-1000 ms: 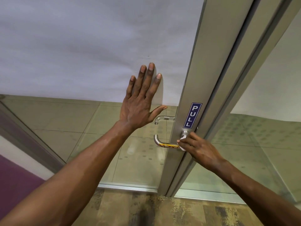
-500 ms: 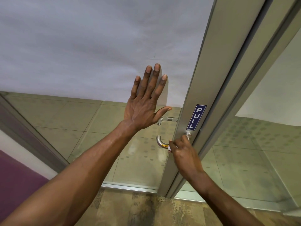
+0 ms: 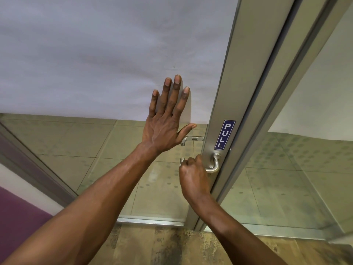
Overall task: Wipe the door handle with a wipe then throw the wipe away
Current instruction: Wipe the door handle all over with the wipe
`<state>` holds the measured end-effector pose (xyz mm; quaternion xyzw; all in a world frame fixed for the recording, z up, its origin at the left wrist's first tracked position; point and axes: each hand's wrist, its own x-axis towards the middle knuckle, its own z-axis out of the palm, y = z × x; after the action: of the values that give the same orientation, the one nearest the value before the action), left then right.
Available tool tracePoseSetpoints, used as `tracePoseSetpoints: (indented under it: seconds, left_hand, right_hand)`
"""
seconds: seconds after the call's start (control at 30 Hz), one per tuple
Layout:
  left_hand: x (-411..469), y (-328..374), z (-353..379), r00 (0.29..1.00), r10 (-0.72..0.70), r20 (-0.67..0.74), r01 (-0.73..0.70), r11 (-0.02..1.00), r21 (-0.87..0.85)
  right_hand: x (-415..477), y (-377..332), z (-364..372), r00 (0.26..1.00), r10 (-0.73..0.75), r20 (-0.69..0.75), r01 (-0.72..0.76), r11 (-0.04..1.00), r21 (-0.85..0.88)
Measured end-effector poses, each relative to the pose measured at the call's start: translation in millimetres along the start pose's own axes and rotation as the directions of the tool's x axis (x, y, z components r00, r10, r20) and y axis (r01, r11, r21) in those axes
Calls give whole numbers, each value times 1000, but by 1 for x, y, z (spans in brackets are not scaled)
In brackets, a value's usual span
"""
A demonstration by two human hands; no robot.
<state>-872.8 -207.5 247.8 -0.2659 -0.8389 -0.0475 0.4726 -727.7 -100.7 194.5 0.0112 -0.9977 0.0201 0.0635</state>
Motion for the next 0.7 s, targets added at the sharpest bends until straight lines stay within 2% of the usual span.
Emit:
tracePoseSetpoints:
  seconds: [0.17,0.37,0.5,0.57,0.63,0.7]
  left_hand:
    - [0,0,-2,1000,2,0,-2,1000,3]
    - [2,-2,-6,1000,17,5,-17,1000,-11]
    - [-1,-1,-7,1000,9,18,-9,1000,4]
    - [0,-1,-8,1000,19,19,-19,1000,11]
    - [1,1,-11,999,22,27,-23,1000,17]
    - [1,2,-16,999,23,44,-24,1000,17]
  right_hand:
    - [19,-22,-15,991,134,-1,-133,983,124]
    - [43,-28,-16,976,212,-59,-197,961,196]
    - [44,-29,-12,976,199,-85,-176,959,220]
    - [40,-27,-10,968,201,-147,-159,953,257]
    - [37,-22,-10,957,193,-218,-109,931,347]
    - [32,-15,-9,948,214,-237,-68,860,506]
